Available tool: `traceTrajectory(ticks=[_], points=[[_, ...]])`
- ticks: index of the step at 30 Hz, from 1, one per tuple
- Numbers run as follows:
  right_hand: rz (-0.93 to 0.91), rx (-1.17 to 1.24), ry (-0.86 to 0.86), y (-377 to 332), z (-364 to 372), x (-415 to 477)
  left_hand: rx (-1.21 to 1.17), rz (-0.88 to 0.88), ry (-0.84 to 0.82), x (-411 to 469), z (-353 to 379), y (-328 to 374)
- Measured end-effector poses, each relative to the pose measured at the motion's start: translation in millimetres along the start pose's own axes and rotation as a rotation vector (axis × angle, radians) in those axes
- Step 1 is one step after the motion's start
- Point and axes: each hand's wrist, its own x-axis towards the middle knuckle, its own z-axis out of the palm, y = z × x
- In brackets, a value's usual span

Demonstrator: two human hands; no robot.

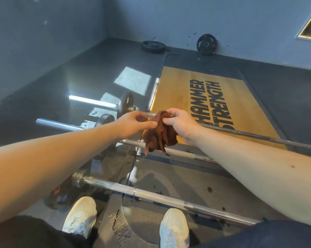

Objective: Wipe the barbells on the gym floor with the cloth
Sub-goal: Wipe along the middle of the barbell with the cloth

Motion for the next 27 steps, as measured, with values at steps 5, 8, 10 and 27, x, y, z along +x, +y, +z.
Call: traceTrajectory(ticks=[5, 8, 10, 27], points=[[-0.026, -0.059, -0.006, 0, 11, 0, 0.012, 0.120, 0.102, 3, 8, -7], [-0.015, -0.148, 0.019, 3, 11, 0, 0.158, 0.087, 0.147, 5, 7, -10], [-0.005, -0.167, 0.022, 5, 12, -1, 0.128, 0.031, 0.095, 3, 6, -12], [0.258, -0.462, 0.000, 13, -6, -6, -0.117, -0.118, 0.450, 22, -9, -16]])
